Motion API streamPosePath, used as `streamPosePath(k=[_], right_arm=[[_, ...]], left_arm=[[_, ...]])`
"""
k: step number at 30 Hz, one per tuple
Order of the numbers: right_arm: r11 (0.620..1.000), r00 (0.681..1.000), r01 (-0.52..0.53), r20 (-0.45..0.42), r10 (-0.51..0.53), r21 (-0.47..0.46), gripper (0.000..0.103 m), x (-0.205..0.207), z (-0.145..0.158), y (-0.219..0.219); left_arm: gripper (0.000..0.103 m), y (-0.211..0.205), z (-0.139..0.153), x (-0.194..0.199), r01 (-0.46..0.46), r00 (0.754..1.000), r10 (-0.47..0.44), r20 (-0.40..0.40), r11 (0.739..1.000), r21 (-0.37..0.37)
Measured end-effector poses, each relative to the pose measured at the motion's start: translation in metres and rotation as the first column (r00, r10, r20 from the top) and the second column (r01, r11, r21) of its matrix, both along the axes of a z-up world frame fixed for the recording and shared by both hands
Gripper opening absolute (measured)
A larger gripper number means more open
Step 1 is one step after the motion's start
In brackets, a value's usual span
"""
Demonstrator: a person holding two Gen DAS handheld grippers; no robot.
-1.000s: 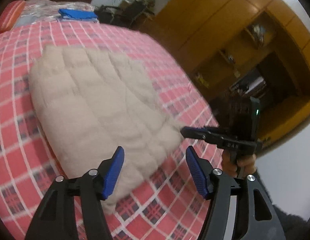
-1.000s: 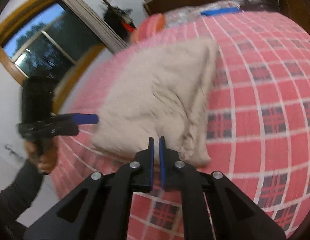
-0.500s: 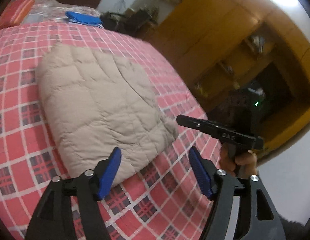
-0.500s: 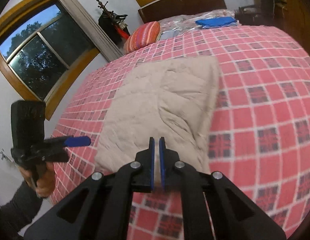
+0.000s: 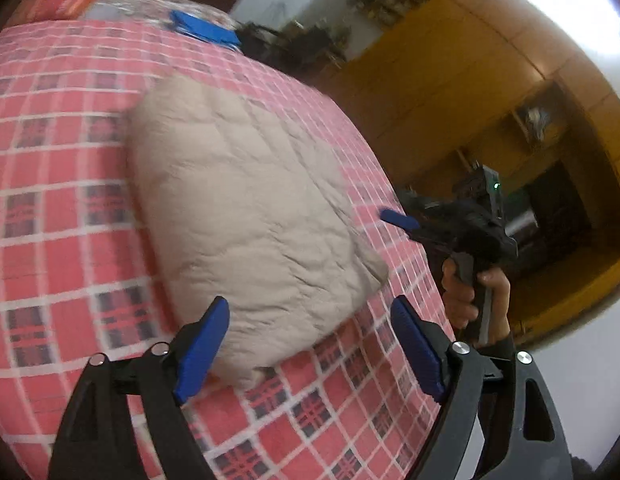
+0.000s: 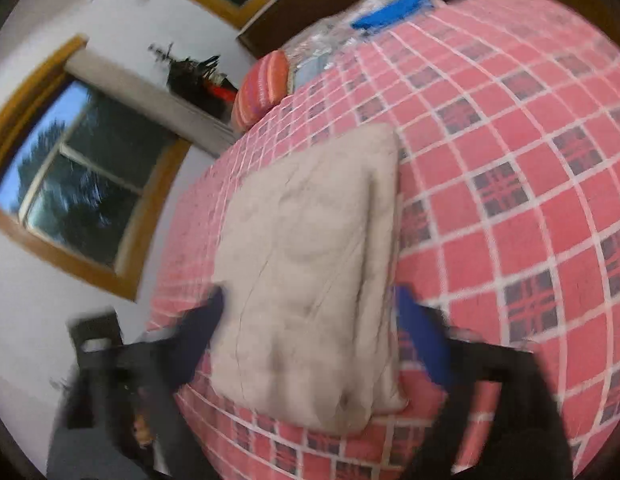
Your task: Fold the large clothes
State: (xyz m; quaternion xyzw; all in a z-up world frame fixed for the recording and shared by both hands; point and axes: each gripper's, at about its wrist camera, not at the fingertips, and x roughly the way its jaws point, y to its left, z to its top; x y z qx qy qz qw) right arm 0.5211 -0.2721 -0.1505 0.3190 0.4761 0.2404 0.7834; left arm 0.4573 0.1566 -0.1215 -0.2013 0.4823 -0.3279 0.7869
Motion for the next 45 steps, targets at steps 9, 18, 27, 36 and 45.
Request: streamPosePath(k=[9, 18, 27, 36, 45], right_arm=[[0.972, 0.969, -0.120, -0.189, 0.158, 0.201, 0.091, 0.075, -0.060, 0.008], [0.951, 0.951, -0.195, -0.189, 0.243, 0.242, 0.093, 0.101, -0.080, 0.025], [0.953, 0.945, -0.247, -0.176, 0.277, 0.177, 0.093, 0.103, -0.075, 0.045], [0.949, 0.959, -0.241, -0.101, 0.265, 0.205, 0.049, 0.098, -0.067, 0.053], [0.948, 0.966, -0.248, -0.027, 0.258, 0.198, 0.045, 0.070, -0.029, 0.094]], left_arm=[[0.086, 0.018, -0.071, 0.014, -0.062, 0.978, 0.032, -0.205, 0.988, -0.142], [0.086, 0.006, -0.099, 0.018, -0.013, 0.971, -0.043, -0.234, 0.973, -0.231], [0.089, -0.028, -0.092, 0.026, 0.010, 0.969, -0.059, -0.238, 0.979, -0.202], [0.073, -0.043, -0.072, 0.026, 0.014, 0.972, -0.043, -0.232, 0.992, -0.124], [0.073, -0.007, -0.037, -0.004, 0.011, 0.982, -0.033, -0.187, 0.993, -0.114]])
